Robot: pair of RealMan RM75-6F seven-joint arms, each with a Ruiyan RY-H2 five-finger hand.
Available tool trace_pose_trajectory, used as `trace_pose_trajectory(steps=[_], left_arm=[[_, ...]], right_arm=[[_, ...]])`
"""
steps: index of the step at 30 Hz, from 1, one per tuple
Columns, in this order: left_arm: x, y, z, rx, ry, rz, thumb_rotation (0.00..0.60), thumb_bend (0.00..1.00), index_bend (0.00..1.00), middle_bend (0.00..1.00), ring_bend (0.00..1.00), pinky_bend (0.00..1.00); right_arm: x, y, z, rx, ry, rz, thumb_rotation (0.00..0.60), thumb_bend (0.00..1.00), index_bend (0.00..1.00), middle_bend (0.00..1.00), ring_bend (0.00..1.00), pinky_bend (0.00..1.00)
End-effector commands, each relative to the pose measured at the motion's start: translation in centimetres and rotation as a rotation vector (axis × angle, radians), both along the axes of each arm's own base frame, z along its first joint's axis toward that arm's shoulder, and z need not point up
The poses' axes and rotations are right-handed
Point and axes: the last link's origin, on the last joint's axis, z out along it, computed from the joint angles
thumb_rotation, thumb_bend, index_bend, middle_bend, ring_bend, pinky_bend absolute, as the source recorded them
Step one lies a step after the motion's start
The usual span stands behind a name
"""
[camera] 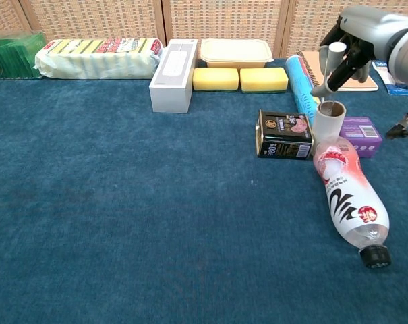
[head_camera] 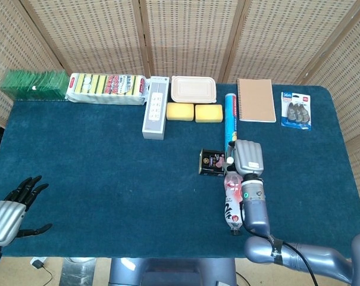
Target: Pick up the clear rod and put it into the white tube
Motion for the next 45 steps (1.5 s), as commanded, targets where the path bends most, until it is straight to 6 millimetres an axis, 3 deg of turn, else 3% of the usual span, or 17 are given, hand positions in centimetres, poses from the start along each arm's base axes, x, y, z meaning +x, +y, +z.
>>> trace_pose_trajectory(steps=[1, 20, 45], left_arm=[[0.0, 0.0, 0.0, 0.0, 0.0, 0.0, 0.449, 0.11, 0.11, 0.05, 0.02, 0.23], [0.0, 0.0, 0.1, 0.003, -0.003, -0.001, 0.449, 0.11, 0.11, 0.05, 0.02, 0.23], [0.0, -0.2, 0.4, 0.007, -0.011, -0.006, 0.449, 0.11, 0.11, 0.05, 0.02, 0.23]], right_arm=[[0.0, 0.0, 0.1, -0.005, 0.001, 0.001, 0.6, 0.25, 0.71, 0.77, 0.8, 0.62], [0.5, 0.0, 0.5, -0.03, -0.006, 0.021, 0.6, 0.28, 0.77, 0.88, 0.9, 0.77], [2.6, 0.8, 2.2, -0.066, -0.067, 0.064, 0.6, 0.29, 0.77, 0.93, 0.96, 0.85]])
